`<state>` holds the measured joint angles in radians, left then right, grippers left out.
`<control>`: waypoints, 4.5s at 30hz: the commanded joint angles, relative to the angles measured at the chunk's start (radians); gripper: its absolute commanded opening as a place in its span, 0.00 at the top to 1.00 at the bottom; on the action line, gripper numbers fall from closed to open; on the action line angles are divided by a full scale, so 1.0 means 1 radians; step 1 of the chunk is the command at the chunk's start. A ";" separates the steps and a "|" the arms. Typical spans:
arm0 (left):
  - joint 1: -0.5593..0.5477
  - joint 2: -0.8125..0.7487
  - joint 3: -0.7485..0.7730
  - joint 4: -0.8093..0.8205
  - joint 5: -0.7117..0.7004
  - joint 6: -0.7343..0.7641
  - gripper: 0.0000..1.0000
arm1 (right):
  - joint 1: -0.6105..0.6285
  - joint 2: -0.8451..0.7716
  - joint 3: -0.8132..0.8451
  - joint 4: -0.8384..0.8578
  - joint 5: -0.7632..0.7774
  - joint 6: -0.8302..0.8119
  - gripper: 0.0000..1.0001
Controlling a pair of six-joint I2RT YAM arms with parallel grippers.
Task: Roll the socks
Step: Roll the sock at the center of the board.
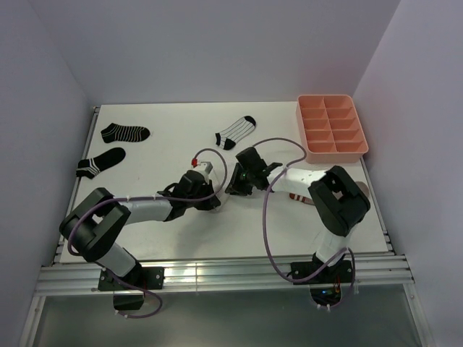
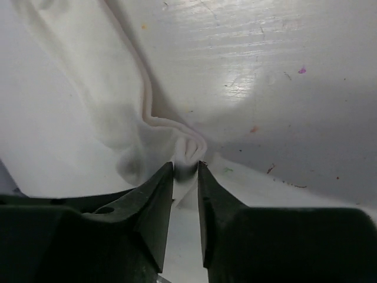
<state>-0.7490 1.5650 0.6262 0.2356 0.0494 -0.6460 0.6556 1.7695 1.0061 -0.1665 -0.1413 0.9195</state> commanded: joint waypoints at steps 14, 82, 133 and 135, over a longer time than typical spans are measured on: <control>0.250 0.038 -0.149 0.077 0.394 -0.291 1.00 | -0.005 -0.128 -0.227 0.409 -0.037 0.048 0.54; -0.030 -0.187 0.066 -0.139 -0.243 0.094 0.47 | 0.019 0.202 0.370 -0.462 0.101 -0.128 1.00; -0.362 0.093 0.132 -0.082 -0.757 0.371 0.52 | 0.018 0.291 0.374 -0.458 -0.003 -0.128 1.00; -0.363 0.081 0.135 -0.081 -0.752 0.378 0.51 | 0.018 0.294 0.376 -0.458 -0.006 -0.126 1.00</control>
<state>-1.1080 1.7039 0.7666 0.1642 -0.6643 -0.2794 0.6735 2.0140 1.3911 -0.5938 -0.1612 0.8059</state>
